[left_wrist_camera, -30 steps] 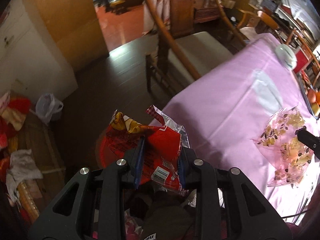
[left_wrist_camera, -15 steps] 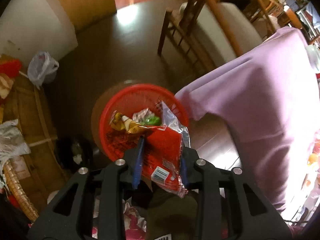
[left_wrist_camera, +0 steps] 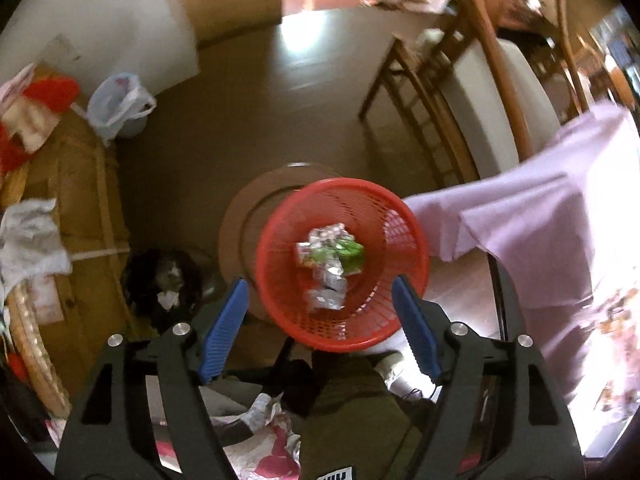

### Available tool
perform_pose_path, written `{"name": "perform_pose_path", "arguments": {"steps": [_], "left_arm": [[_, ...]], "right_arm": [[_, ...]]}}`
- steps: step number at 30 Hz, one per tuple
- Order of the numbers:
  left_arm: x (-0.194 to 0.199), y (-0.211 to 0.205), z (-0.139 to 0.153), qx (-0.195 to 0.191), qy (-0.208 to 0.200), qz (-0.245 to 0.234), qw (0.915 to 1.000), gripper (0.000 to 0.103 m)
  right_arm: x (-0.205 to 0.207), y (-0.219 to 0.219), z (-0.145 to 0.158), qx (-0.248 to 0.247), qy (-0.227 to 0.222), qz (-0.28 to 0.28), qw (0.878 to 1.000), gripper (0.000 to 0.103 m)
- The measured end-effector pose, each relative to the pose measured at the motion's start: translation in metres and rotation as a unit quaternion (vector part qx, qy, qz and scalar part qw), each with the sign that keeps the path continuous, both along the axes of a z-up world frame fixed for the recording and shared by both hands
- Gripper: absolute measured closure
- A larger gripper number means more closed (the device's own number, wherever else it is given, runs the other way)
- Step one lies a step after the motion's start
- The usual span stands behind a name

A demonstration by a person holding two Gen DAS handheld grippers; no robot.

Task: Collect trash
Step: 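Open the right tool to drop the clear snack bag into the basket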

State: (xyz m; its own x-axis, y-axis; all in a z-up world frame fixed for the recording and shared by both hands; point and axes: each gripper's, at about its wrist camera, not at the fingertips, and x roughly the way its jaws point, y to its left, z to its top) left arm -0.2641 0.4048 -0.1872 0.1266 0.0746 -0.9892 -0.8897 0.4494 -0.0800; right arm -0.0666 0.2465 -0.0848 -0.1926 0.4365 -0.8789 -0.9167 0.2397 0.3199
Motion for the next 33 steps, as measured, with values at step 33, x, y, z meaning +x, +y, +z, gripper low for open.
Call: {"name": "perform_pose_path", "arguments": {"steps": [33], "left_arm": [[-0.039, -0.009, 0.017, 0.011, -0.01, 0.035, 0.9993, 0.029]], "right_arm": [[-0.032, 0.059, -0.028, -0.002, -0.011, 0.04, 0.999, 0.065]]}}
